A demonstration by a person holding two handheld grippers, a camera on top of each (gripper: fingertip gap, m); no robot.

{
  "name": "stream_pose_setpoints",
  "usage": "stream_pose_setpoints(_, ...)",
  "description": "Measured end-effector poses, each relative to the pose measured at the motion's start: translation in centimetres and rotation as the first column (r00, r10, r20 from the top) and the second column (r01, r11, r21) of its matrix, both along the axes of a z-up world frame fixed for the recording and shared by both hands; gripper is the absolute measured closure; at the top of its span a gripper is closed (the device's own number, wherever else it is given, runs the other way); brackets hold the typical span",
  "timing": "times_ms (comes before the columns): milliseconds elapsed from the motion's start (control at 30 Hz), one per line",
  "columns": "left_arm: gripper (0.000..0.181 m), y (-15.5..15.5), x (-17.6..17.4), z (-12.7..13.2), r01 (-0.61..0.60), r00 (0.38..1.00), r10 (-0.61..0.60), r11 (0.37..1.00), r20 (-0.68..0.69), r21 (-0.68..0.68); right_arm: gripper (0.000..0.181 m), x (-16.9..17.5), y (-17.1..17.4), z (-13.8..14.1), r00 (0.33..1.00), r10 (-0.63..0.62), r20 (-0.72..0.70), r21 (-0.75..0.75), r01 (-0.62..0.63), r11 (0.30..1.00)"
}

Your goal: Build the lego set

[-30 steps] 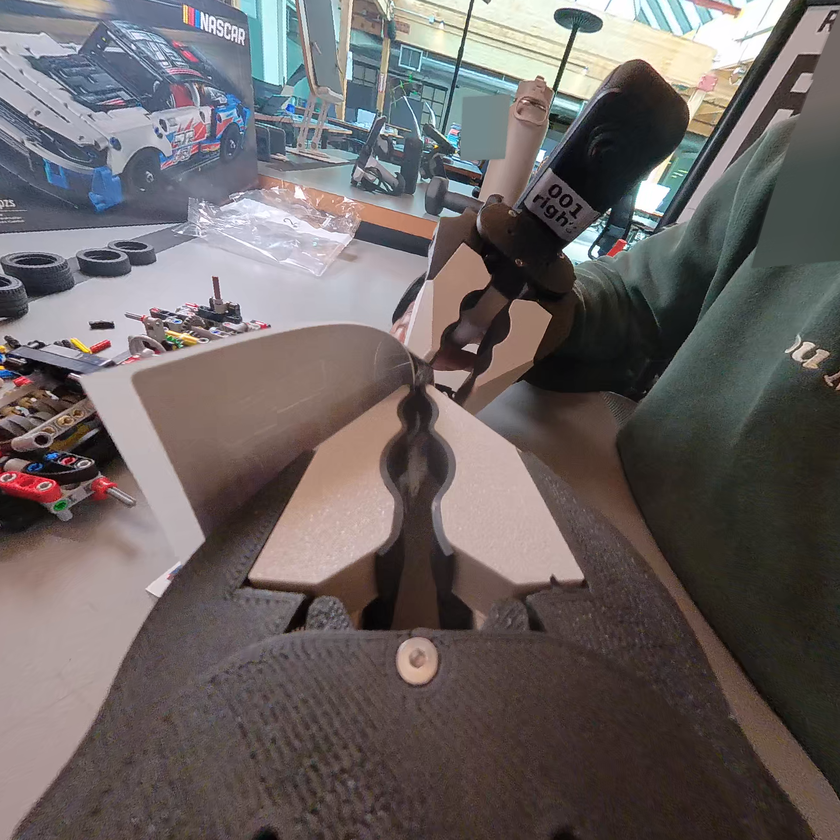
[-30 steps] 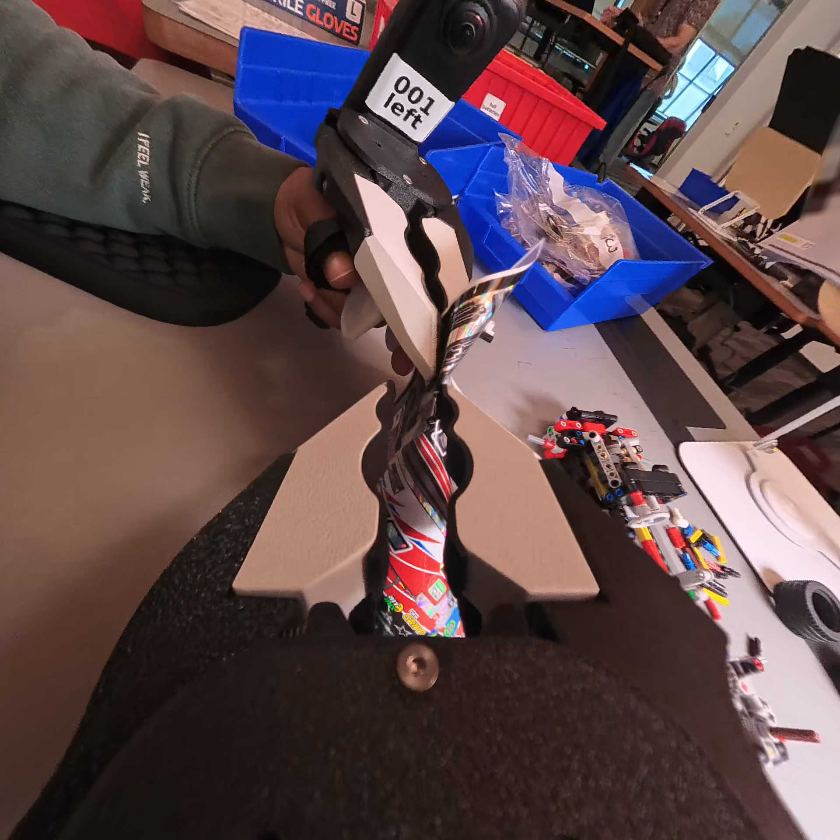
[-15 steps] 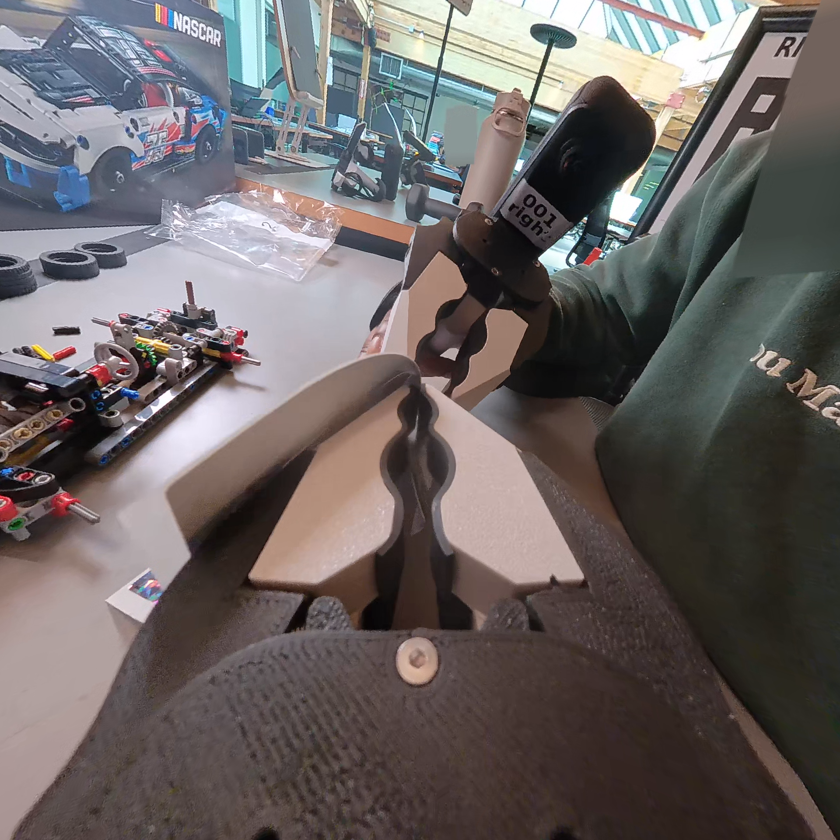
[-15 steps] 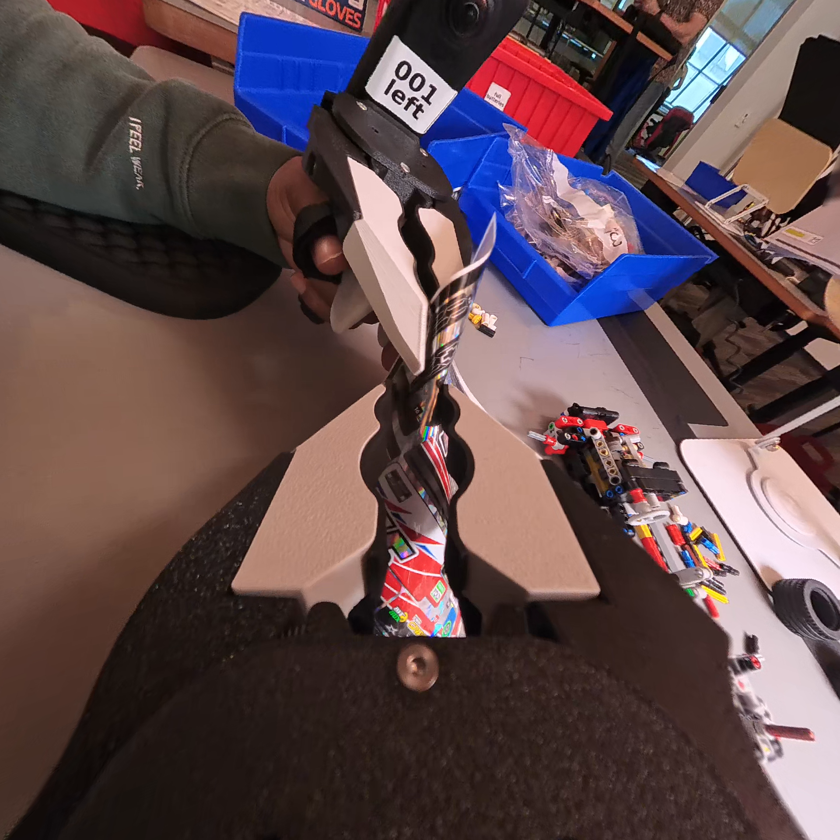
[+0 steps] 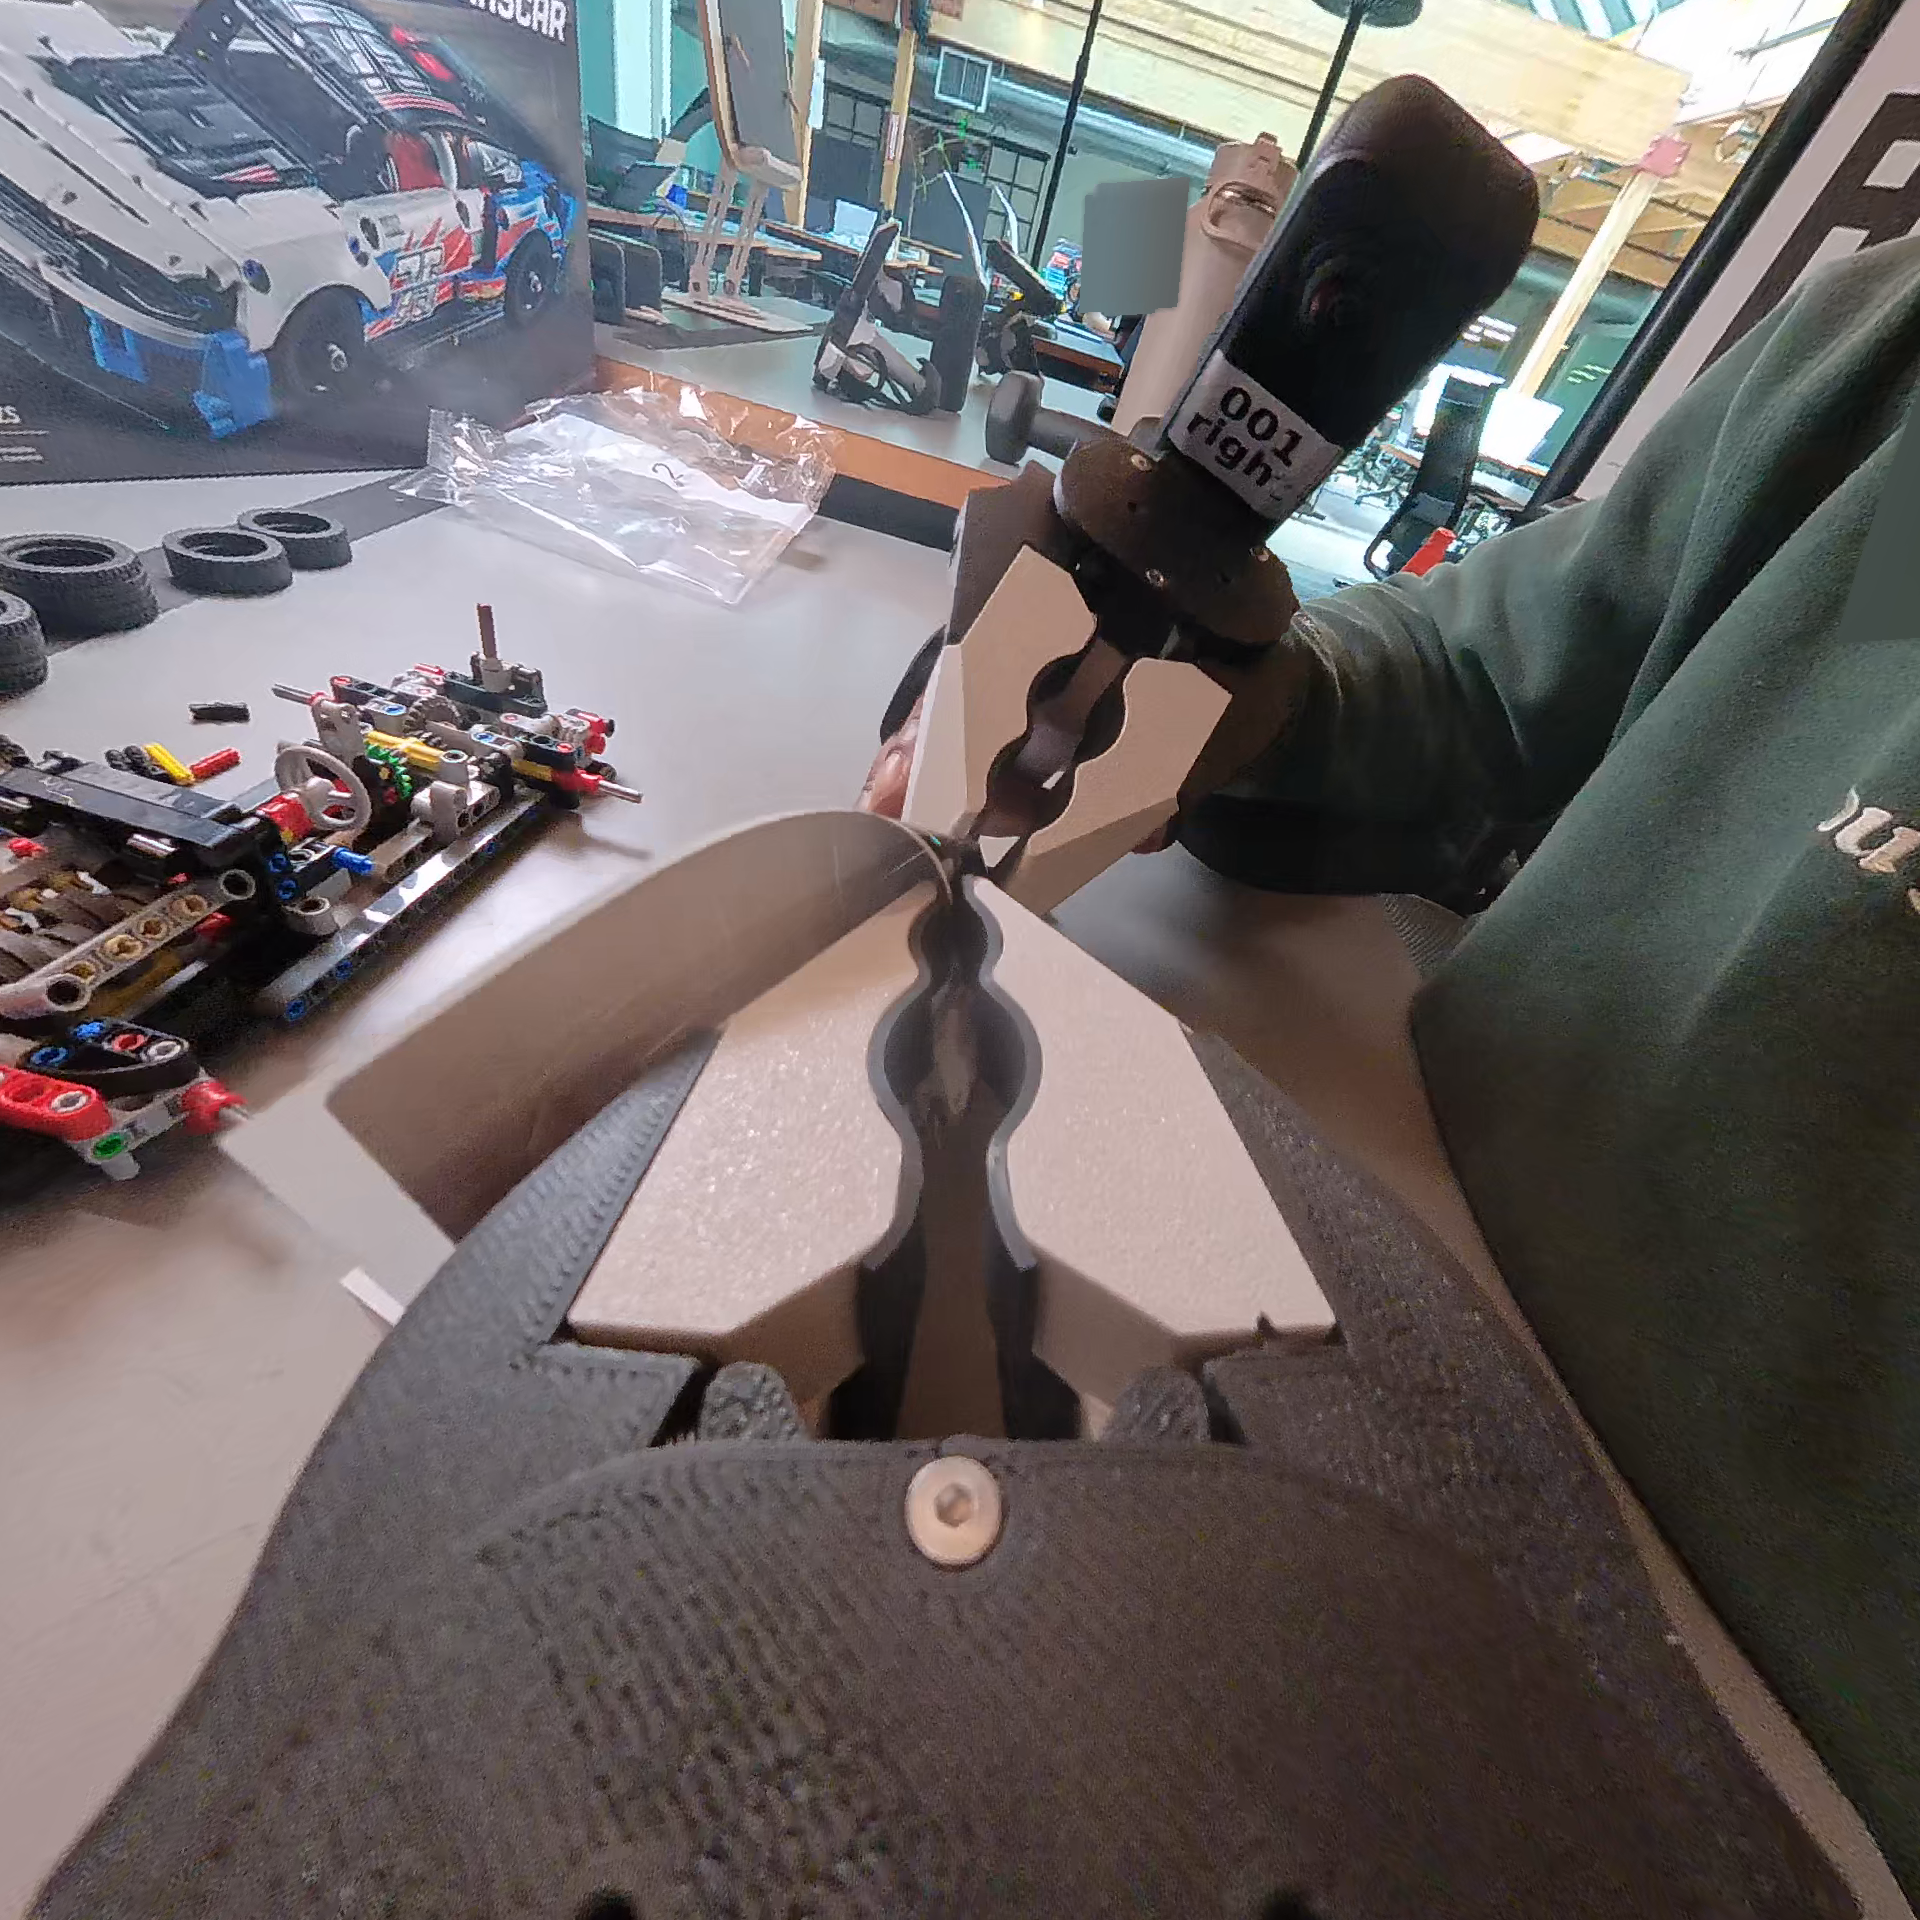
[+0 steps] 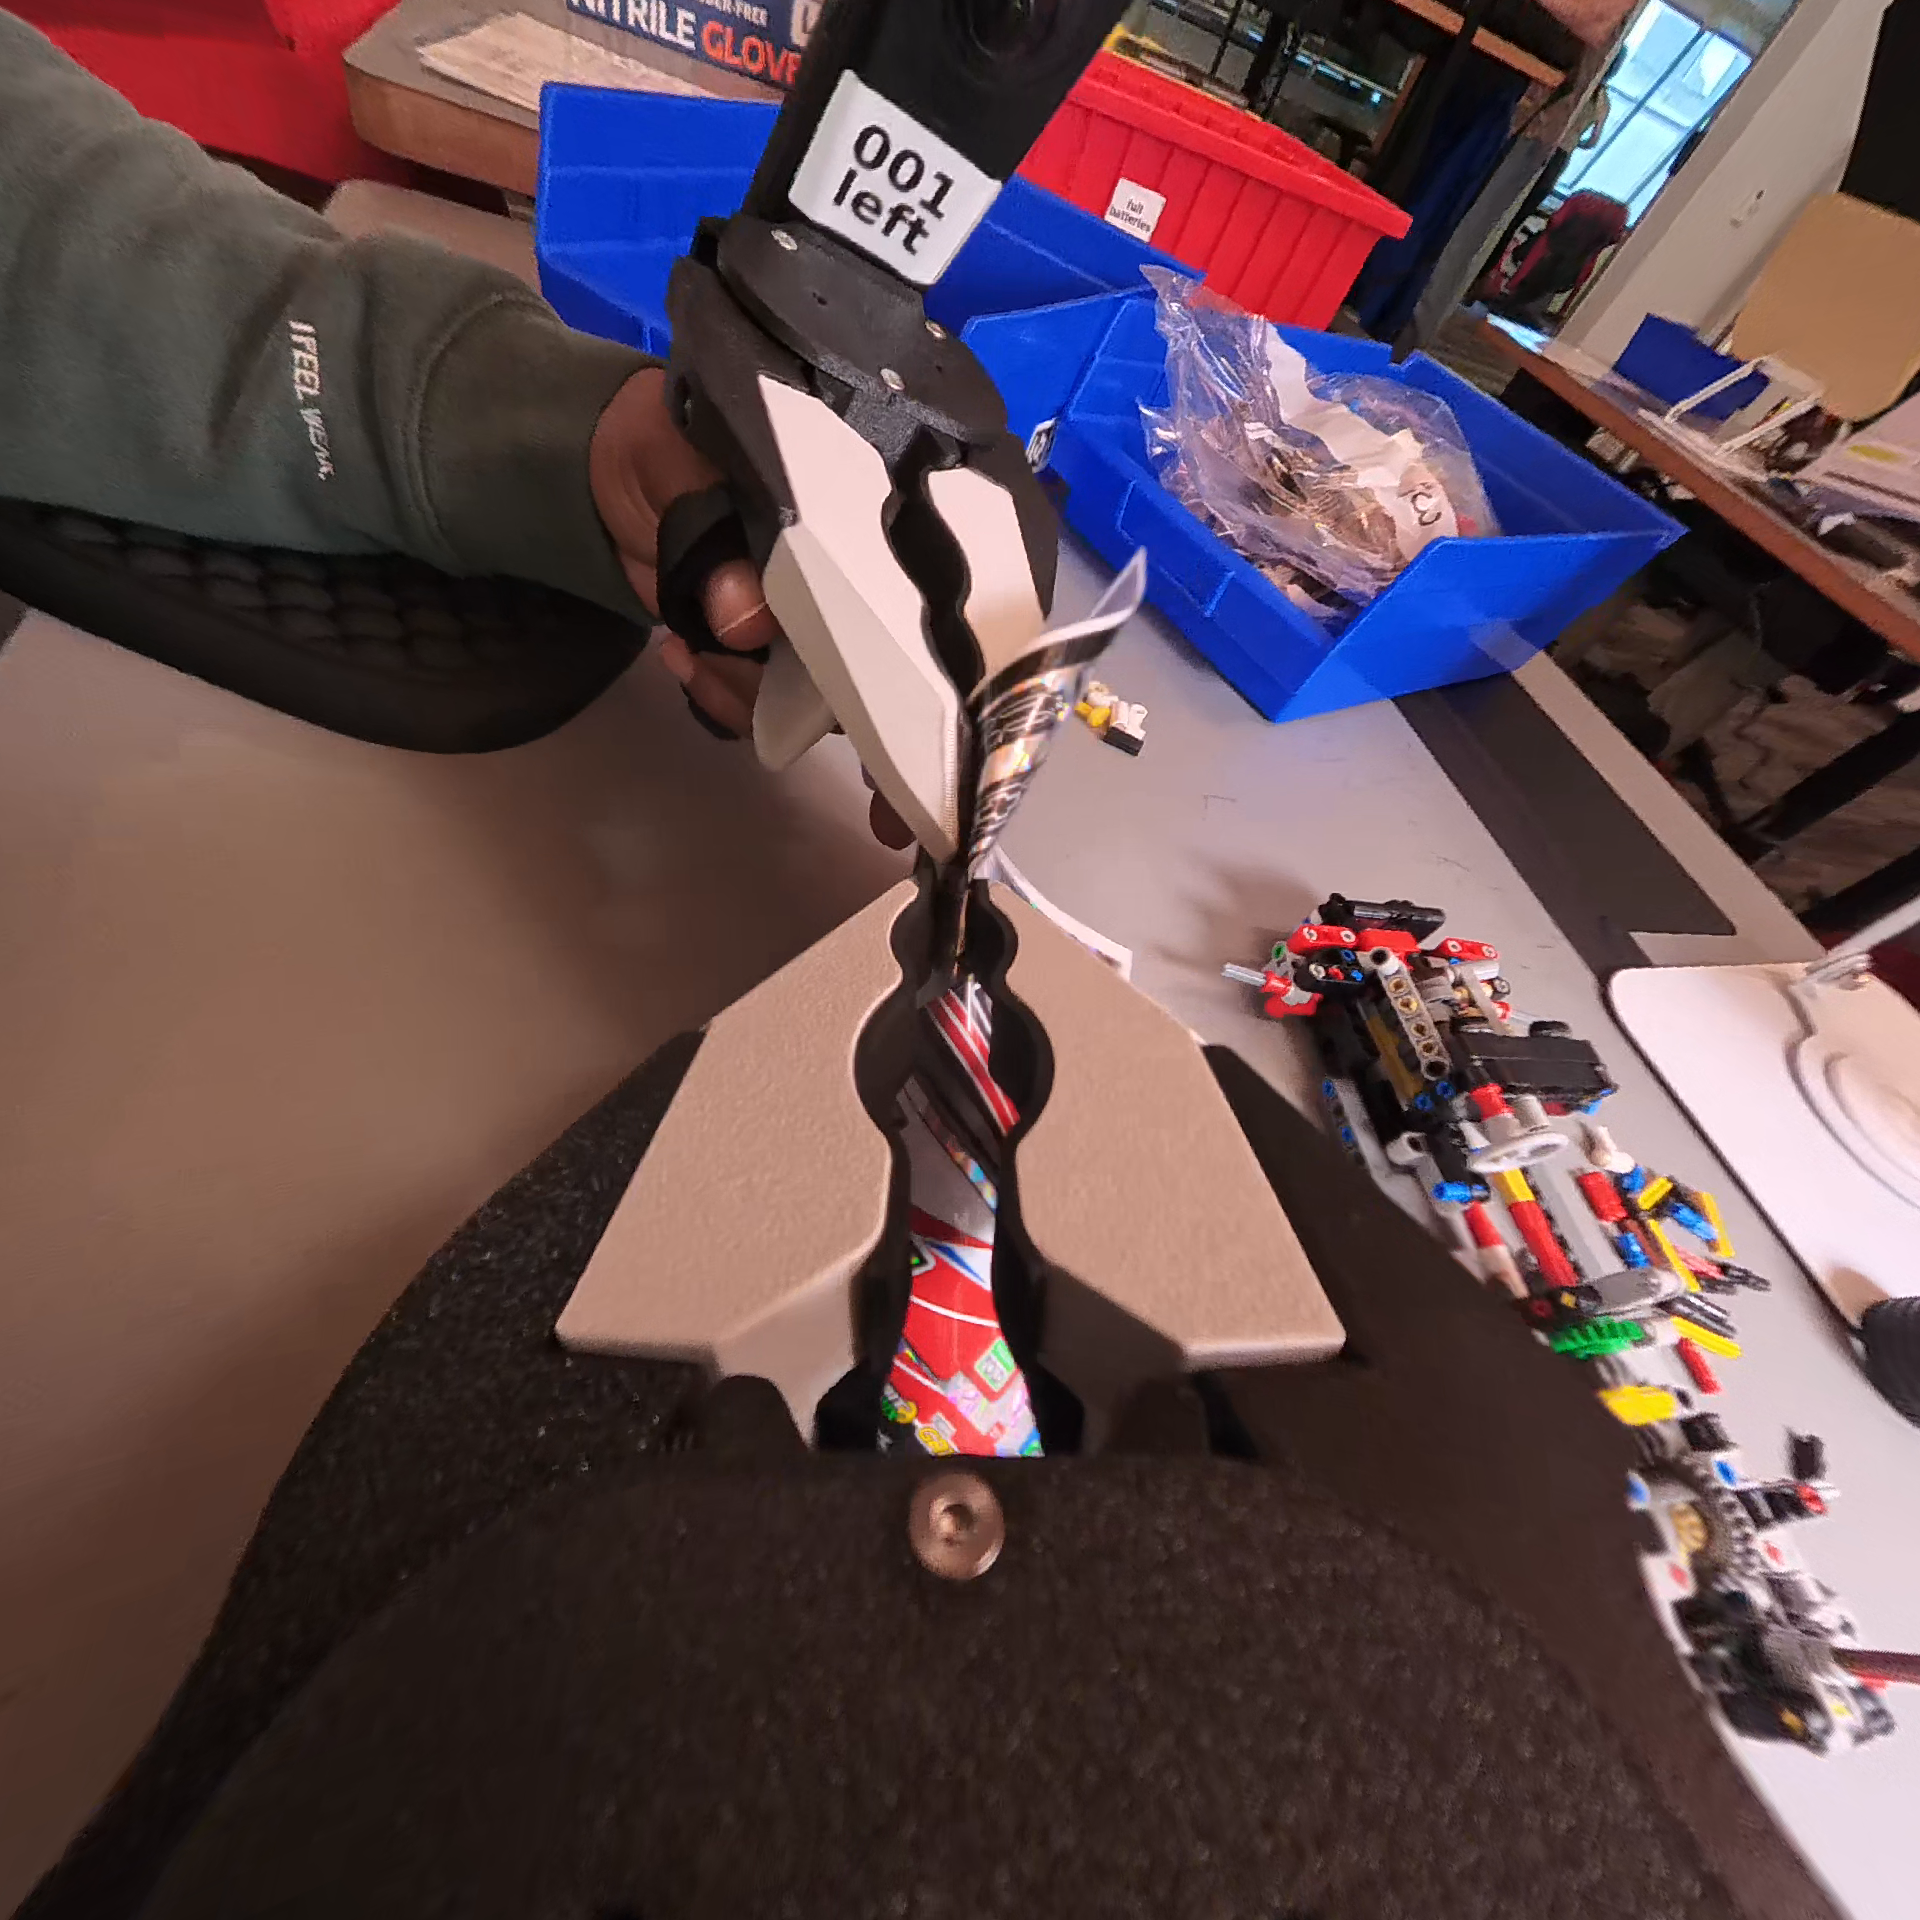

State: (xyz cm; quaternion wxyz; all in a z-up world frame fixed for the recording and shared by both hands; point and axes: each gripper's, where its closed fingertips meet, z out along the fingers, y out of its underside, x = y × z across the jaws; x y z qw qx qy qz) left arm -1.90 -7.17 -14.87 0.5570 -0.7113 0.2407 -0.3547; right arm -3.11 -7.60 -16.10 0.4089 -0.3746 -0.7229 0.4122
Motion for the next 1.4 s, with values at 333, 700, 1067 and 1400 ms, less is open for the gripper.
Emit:
stream_pose_setpoints(333,0.181,0.1,-0.2,-0.1,-0.012,1.000,0.012,1.000,-0.022,0.001,0.170,0.1,0.7,0.4,1.000,-0.011,-0.003,-0.032,0.011,0.999)
stream_pose_setpoints(700,0.181,0.2,0.0,-1.3,-0.025,0.993,0.026,1.000,-0.117,0.010,0.181,0.2,1.0,0.5,0.999,-0.030,-0.026,0.086,0.032,0.996)
stream_pose_setpoints(1067,0.181,0.0,0.0,-1.6,-0.018,0.983,0.025,0.999,-0.179,0.044,0.181,0.5,1.1,0.8,1.000,-0.017,-0.022,0.052,0.018,0.998)
stream_pose_setpoints(1400,0.181,0.1,-0.2,-2.0,-0.028,0.980,0.036,0.999,-0.196,0.043,0.181,1.0,1.7,1.2,0.999,-0.027,-0.036,0.063,0.029,0.998)
